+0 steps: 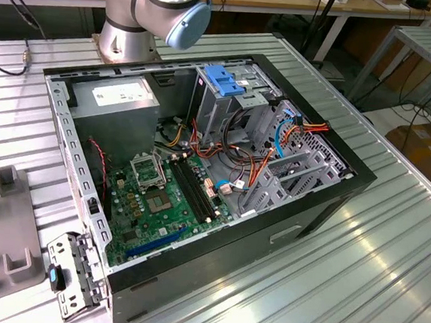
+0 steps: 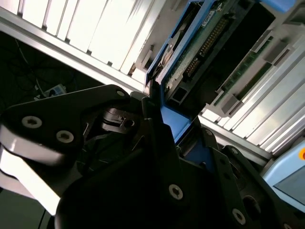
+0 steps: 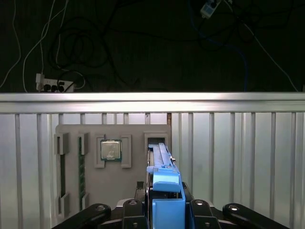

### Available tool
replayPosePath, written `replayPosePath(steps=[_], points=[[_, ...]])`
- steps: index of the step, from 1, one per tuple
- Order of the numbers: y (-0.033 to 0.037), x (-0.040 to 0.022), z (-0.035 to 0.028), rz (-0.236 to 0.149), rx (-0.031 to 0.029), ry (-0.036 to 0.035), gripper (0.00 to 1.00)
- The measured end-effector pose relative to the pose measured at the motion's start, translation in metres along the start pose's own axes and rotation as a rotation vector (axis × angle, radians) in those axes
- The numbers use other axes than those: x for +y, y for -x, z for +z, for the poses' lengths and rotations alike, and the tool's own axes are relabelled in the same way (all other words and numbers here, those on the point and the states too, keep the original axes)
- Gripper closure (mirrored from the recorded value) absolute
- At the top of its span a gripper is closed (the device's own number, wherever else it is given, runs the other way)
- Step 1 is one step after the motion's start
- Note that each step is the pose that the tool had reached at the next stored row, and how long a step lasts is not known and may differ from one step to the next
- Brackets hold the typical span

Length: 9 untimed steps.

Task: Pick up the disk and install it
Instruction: 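Pick up the disk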

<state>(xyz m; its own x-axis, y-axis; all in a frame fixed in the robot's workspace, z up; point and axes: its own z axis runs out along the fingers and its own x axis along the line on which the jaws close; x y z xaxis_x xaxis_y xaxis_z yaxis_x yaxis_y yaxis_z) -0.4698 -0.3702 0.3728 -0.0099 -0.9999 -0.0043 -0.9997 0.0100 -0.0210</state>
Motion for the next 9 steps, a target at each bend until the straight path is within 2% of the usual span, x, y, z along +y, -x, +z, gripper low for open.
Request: replayPosePath(steps=[9], points=[[0.0000, -0.0003, -0.0106, 0.000, 0.0000, 0.0000, 0.63]])
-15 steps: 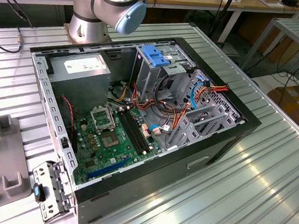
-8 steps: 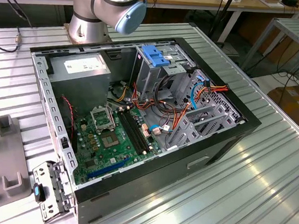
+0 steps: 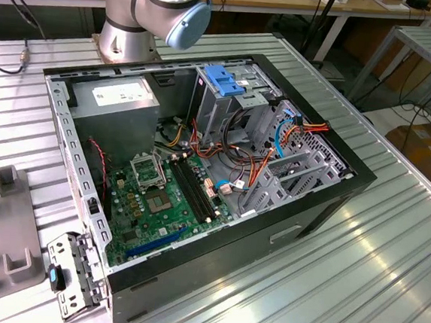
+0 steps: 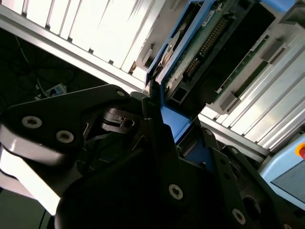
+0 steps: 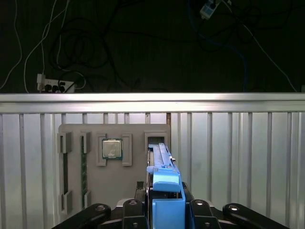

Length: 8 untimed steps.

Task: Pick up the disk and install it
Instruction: 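Pick up the disk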

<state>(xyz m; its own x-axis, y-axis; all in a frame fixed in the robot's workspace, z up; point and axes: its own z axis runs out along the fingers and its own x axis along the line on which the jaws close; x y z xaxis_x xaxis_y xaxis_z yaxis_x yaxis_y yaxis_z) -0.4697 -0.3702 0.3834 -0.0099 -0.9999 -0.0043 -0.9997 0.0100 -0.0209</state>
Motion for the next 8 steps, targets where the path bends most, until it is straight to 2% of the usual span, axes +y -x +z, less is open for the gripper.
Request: replayPosePath(steps=[8], points=[[0.0001, -0.0003, -0.0088, 0.000, 0.0000, 0.0001, 0.63]])
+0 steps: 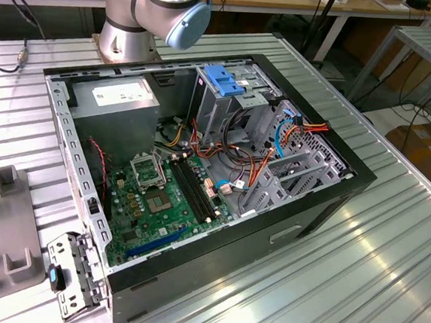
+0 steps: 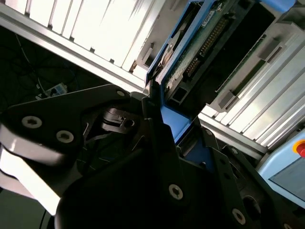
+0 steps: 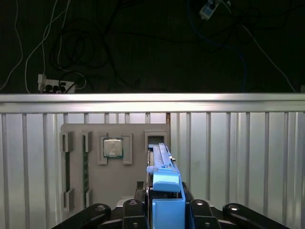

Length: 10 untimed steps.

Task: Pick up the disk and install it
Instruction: 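Pick up the disk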

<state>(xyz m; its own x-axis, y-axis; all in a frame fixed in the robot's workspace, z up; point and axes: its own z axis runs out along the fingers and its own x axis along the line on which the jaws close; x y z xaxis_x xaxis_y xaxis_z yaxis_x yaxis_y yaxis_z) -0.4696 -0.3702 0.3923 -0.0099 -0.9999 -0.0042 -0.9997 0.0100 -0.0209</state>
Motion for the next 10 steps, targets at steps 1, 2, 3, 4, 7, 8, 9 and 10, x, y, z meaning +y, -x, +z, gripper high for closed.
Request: replayPosePath(steps=[1, 2, 3, 4, 7, 8, 9, 10], points=[[0.0000, 0.0000, -0.0012, 0.000, 0.0001, 0.0001, 0.63], [0.0000, 0.0000, -0.0022, 0.000, 0.0000, 0.0000, 0.63], [0.0000, -0.0001, -0.0033, 0.000, 0.0000, -0.0001, 0.63], [0.0000, -0.0001, -0.0043, 0.000, 0.0000, 0.0000, 0.63], [0.0000, -0.0002, -0.0074, 0.000, 0.0000, 0.0000, 0.63], [0.0000, -0.0003, -0.0084, 0.000, 0.0001, 0.0001, 0.63], [0.0000, -0.0003, -0.0096, 0.000, 0.0000, -0.0001, 0.63], [0.0000, -0.0004, -0.0108, 0.000, 0.0000, -0.0001, 0.63]])
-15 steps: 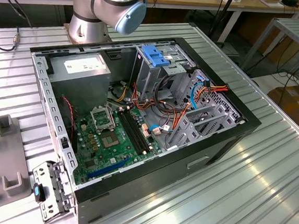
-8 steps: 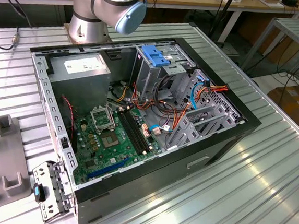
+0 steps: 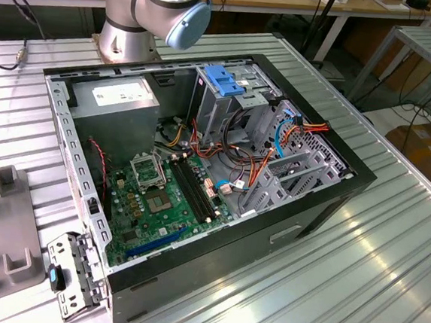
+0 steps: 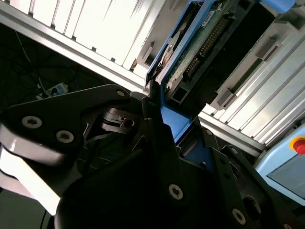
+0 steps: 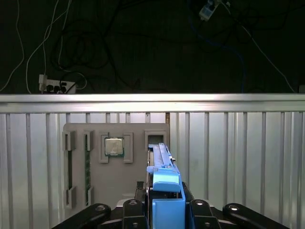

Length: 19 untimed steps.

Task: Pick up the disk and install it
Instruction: 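Pick up the disk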

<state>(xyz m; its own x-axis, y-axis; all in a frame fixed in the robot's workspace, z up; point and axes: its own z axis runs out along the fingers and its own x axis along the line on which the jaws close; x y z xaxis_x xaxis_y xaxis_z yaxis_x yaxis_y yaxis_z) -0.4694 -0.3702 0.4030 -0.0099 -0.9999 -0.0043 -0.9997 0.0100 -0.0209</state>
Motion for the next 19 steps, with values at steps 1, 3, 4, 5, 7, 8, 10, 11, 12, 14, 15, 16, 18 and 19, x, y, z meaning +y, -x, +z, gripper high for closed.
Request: replayPosePath(steps=[1, 3, 4, 5, 7, 8, 10, 11, 12, 14, 15, 16, 18, 19], points=[[0.0000, 0.0000, -0.0008, 0.000, 0.0001, 0.0001, 0.63], [0.0000, -0.0001, -0.0027, 0.000, 0.0001, 0.0001, 0.63], [0.0000, -0.0001, -0.0037, 0.000, 0.0000, 0.0001, 0.63], [0.0001, -0.0002, -0.0048, 0.000, 0.0000, 0.0000, 0.63], [0.0001, -0.0003, -0.0080, 0.000, 0.0000, 0.0001, 0.63], [0.0001, -0.0003, -0.0091, 0.000, 0.0000, 0.0001, 0.63], [0.0001, -0.0004, -0.0122, 0.000, 0.0001, 0.0001, 0.63], [0.0001, -0.0004, -0.0134, 0.000, 0.0001, 0.0002, 0.63], [0.0001, -0.0005, -0.0145, 0.000, 0.0000, 0.0000, 0.63], [0.0001, -0.0006, -0.0176, 0.000, 0.0000, 0.0001, 0.63], [0.0001, -0.0006, -0.0187, 0.000, 0.0000, 0.0000, 0.63], [0.0001, -0.0007, -0.0196, 0.000, 0.0000, -0.0001, 0.63], [0.0001, -0.0007, -0.0217, 0.000, 0.0000, 0.0001, 0.63], [0.0001, -0.0007, -0.0226, 0.000, 0.0000, 0.0000, 0.63]])
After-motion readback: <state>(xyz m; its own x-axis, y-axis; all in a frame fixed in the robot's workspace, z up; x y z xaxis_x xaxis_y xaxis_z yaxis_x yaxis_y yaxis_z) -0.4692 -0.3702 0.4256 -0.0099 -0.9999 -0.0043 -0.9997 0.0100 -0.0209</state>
